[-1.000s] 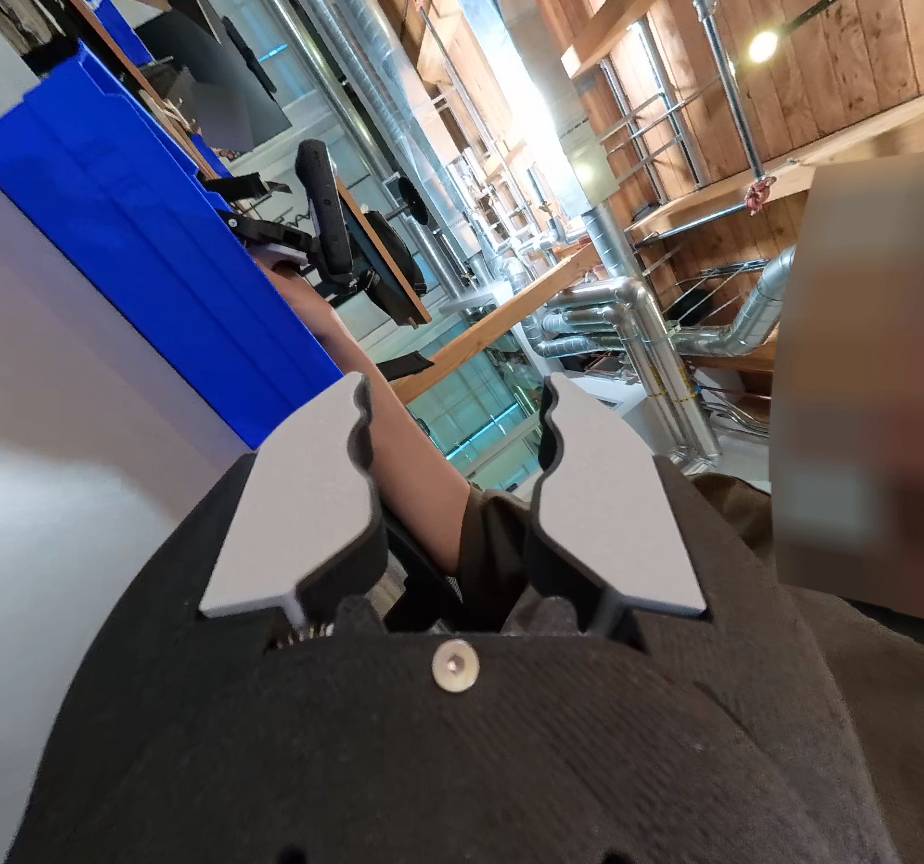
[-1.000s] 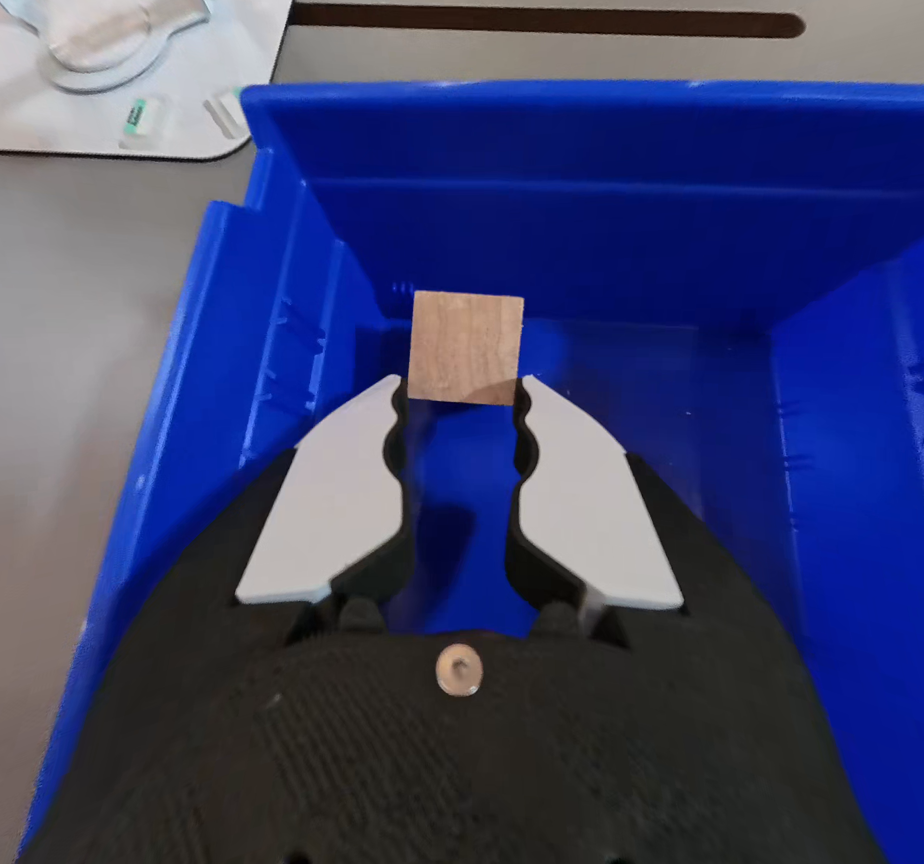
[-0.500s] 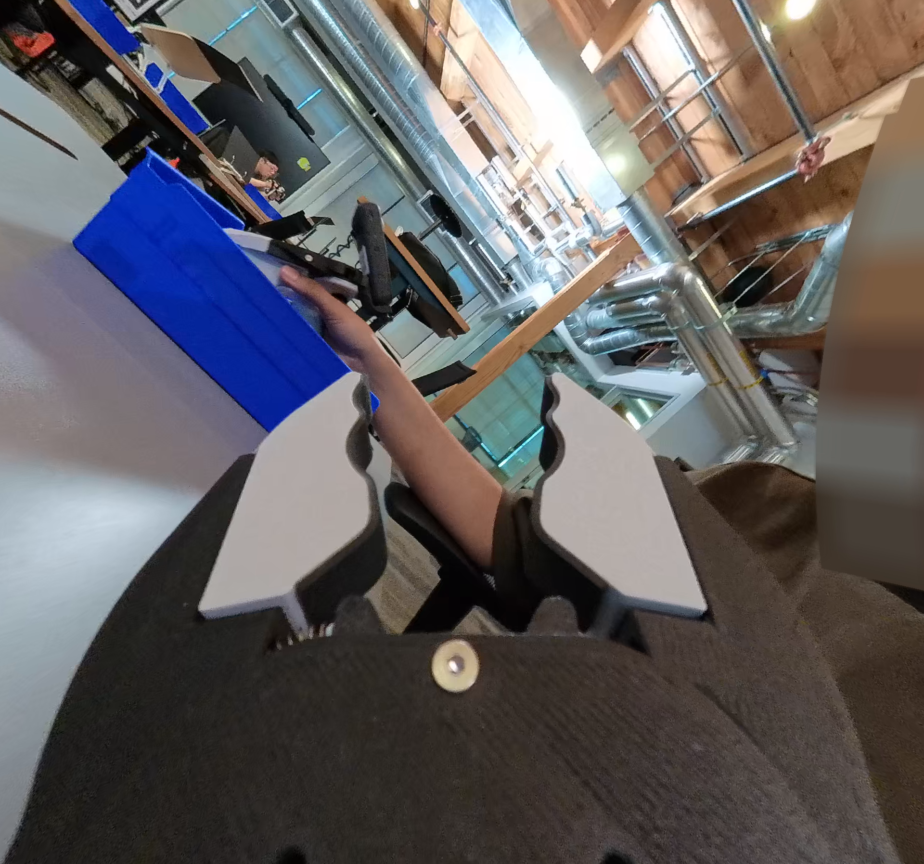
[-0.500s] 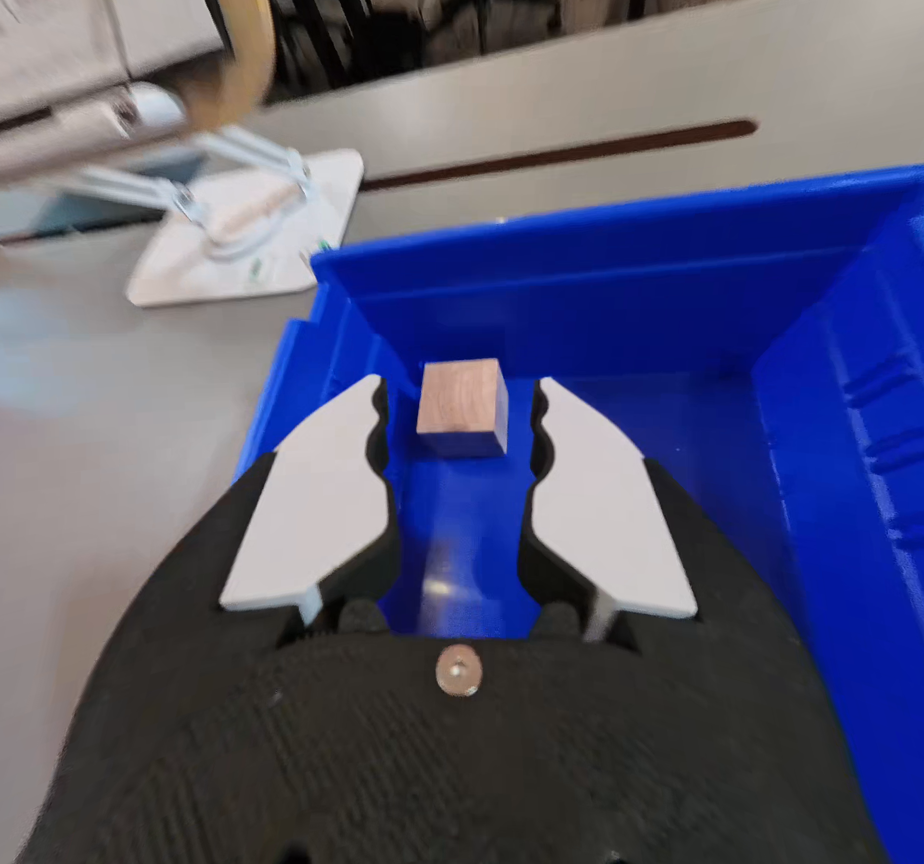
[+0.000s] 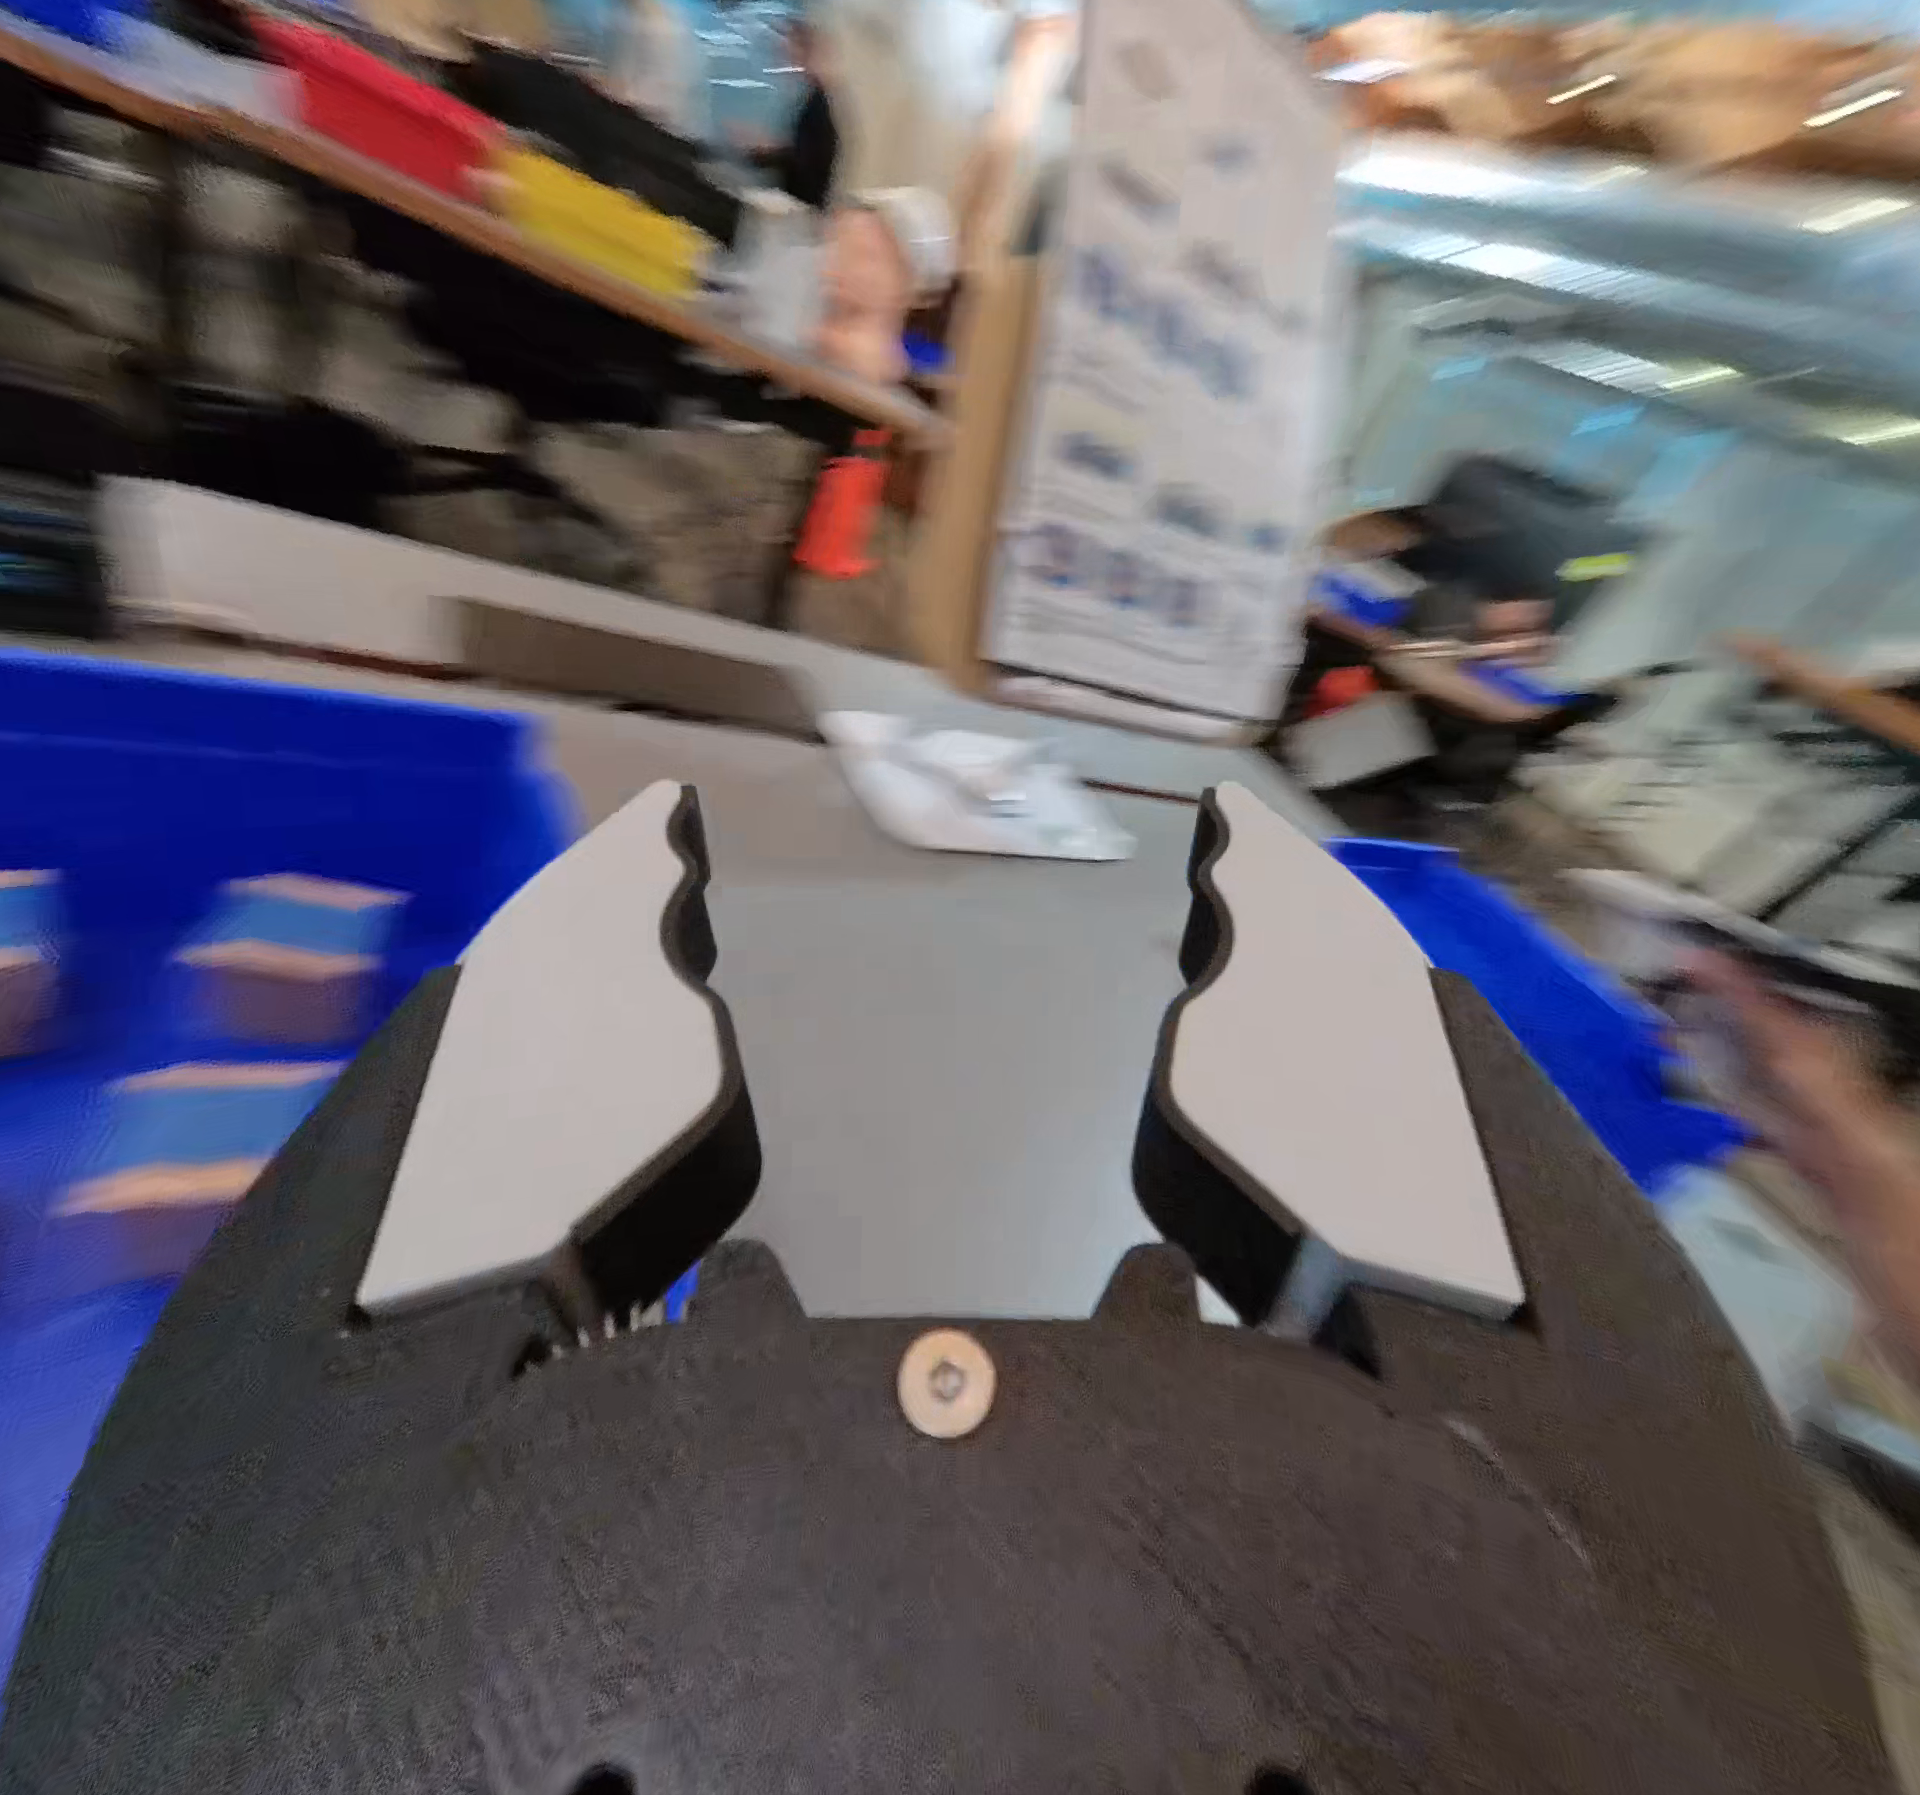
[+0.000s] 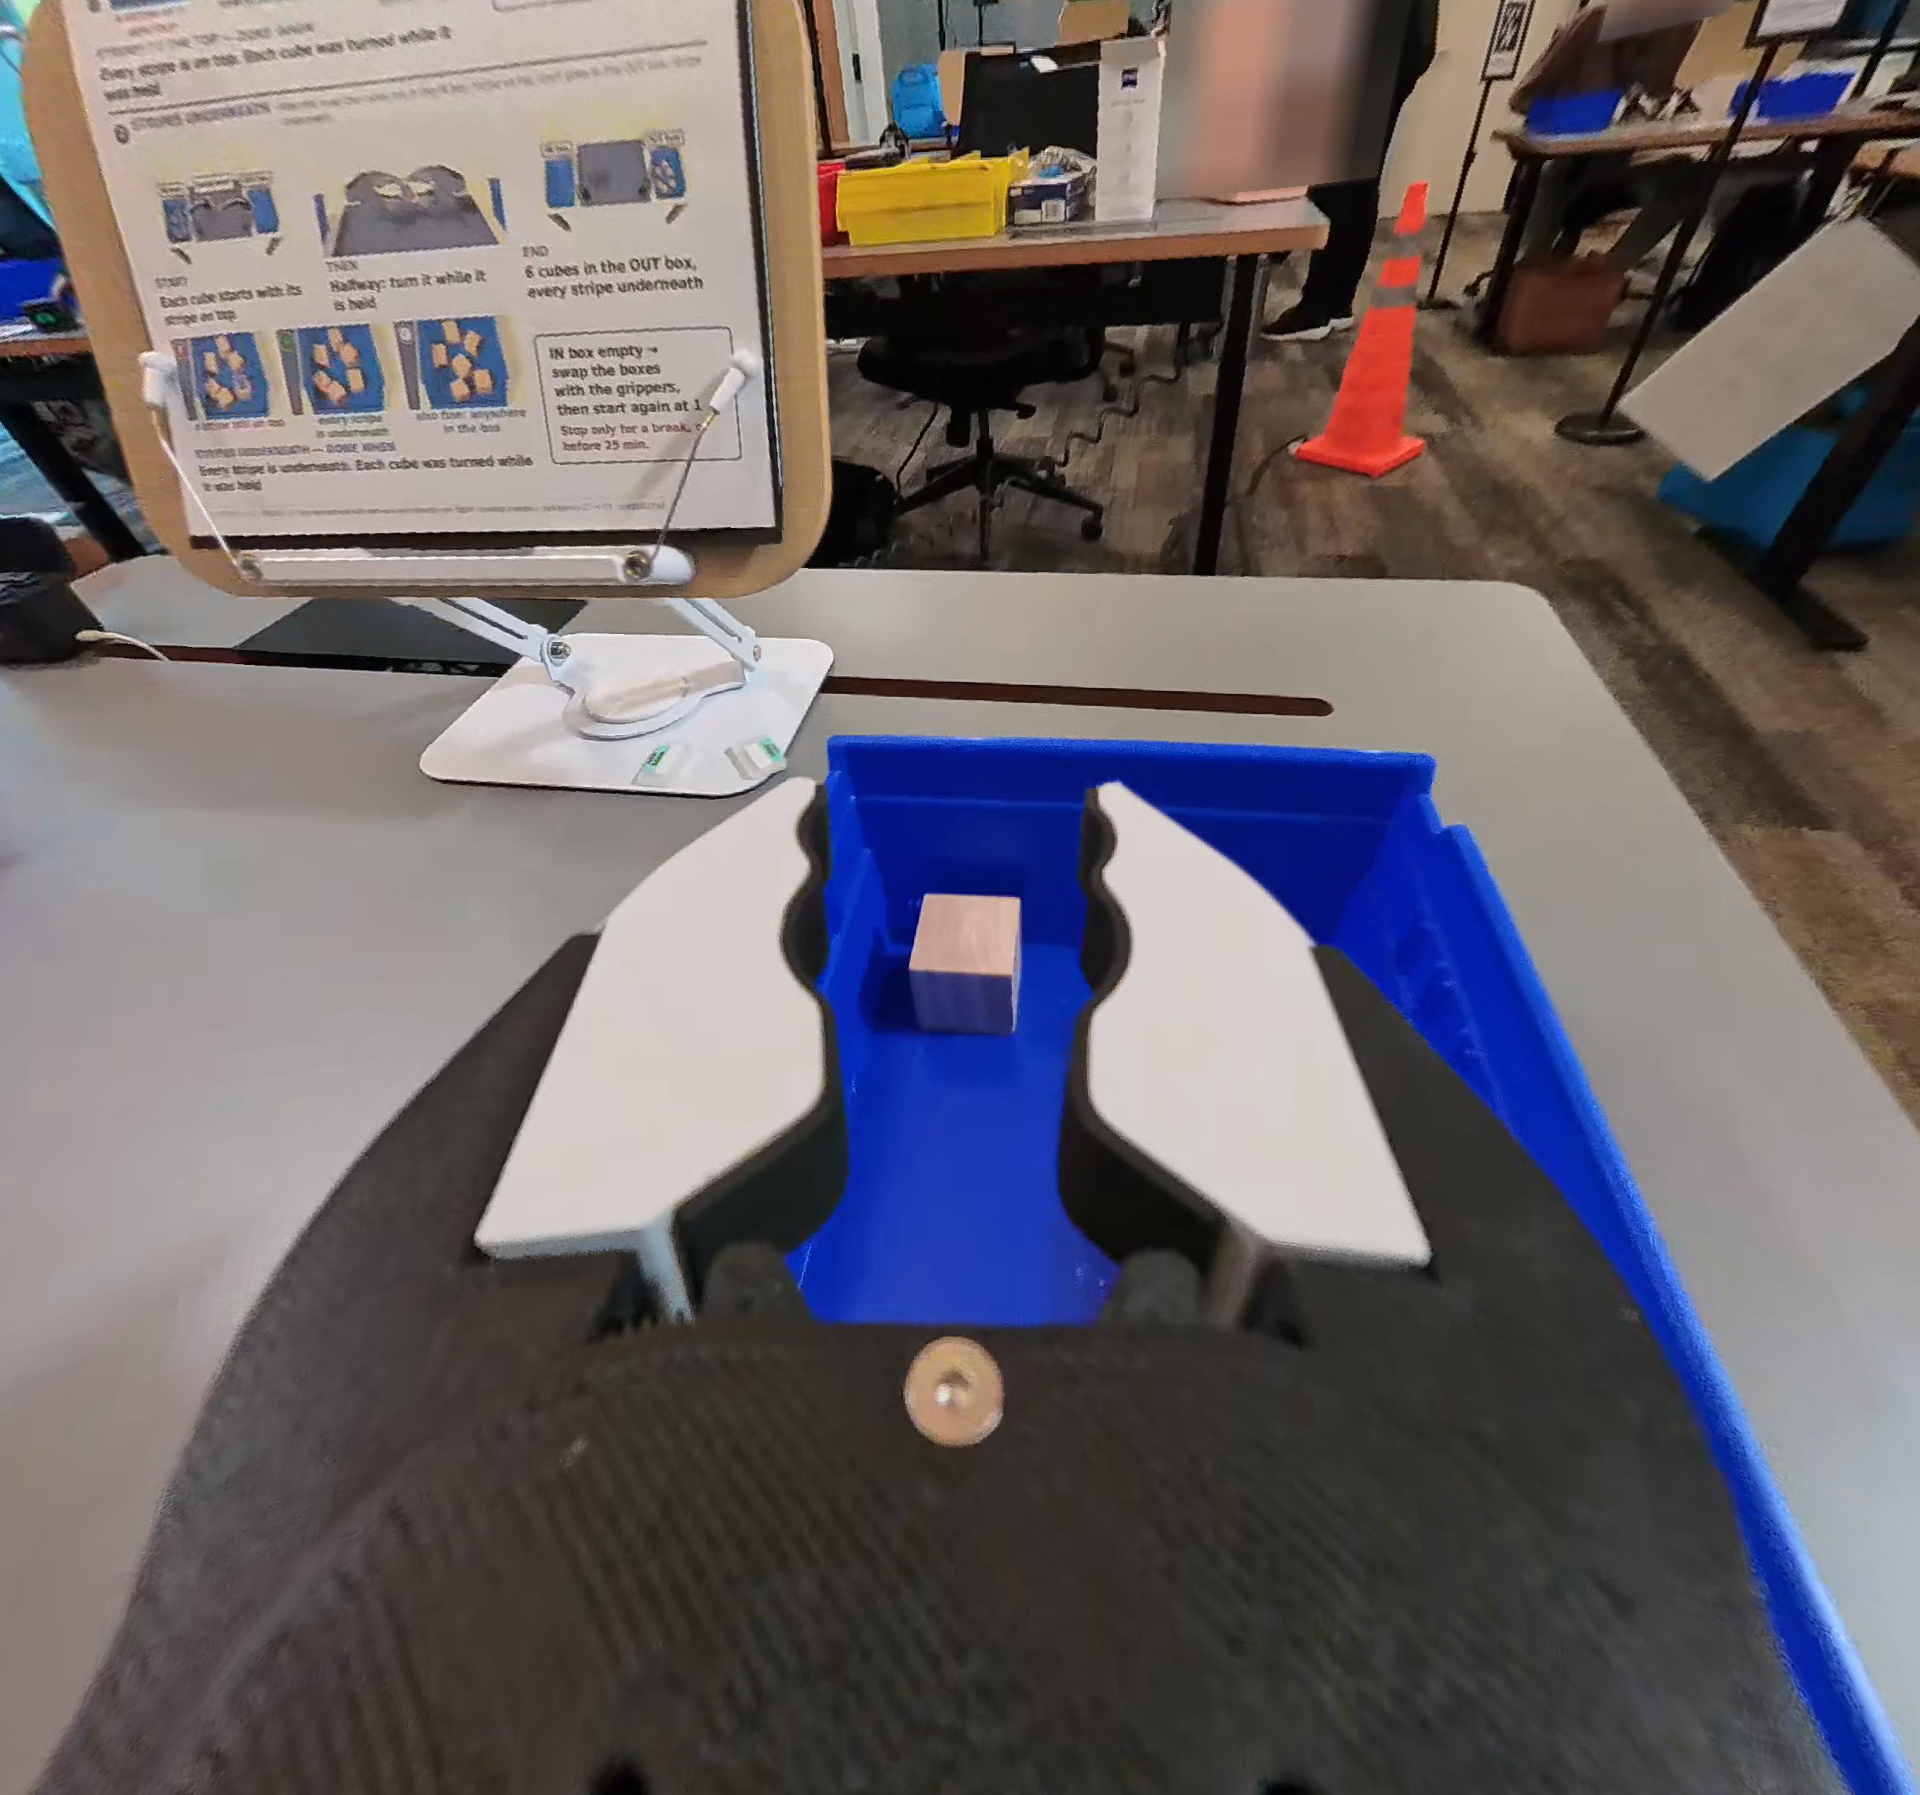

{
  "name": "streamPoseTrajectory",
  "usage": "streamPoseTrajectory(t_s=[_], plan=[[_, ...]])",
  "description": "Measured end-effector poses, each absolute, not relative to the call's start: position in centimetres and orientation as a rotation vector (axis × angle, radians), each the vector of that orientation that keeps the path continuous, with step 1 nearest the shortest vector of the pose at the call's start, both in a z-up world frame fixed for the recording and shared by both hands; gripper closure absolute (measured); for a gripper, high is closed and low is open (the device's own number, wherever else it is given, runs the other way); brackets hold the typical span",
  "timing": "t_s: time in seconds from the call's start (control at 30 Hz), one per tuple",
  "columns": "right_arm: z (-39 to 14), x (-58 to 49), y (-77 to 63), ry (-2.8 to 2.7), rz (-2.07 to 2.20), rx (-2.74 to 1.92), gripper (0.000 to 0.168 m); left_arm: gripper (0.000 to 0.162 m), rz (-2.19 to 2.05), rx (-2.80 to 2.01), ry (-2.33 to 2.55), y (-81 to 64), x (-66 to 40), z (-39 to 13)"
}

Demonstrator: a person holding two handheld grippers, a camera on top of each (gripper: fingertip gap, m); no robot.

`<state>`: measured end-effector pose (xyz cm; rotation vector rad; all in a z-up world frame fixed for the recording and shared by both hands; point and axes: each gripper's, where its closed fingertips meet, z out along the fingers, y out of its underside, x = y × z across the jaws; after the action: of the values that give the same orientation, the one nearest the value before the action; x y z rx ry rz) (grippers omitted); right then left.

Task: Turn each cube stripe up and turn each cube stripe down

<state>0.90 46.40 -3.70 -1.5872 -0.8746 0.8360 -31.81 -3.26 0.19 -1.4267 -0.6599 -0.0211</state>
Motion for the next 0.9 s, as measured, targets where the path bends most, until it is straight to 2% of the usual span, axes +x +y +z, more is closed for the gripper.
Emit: streamPoseTrajectory(t_s=[0.07,0.33,0.63,0.7,0.77,0.9], plan=[[-3.3,1.7,45.5,-0.868,0.841,-1.581,0.122,0.073,0.175,-1.519,-0.775,-6.3,-35.7,-2.3],[-1.5,5.8,42.9,-0.814,0.851,-1.567,0.121,0.075,0.523,-2.038,-1.010,-8.2,-42.4,-13.1],[-0.1,9.7,42.0,-0.741,0.843,-1.559,0.122,0.076,0.442,-2.286,-1.184,-6.8,-44.3,-20.5],[0.4,10.2,41.9,-0.721,0.856,-1.550,0.122,0.085,0.461,-2.324,-1.215,-7.2,-44.6,-21.4],[0.8,10.4,41.8,-0.708,0.871,-1.541,0.122,0.108,0.499,-2.337,-1.223,-7.6,-44.8,-21.5],[1.4,9.8,41.1,-0.713,0.916,-1.525,0.123,0.112,0.519,-2.264,-1.200,-7.6,-45.1,-19.8]])
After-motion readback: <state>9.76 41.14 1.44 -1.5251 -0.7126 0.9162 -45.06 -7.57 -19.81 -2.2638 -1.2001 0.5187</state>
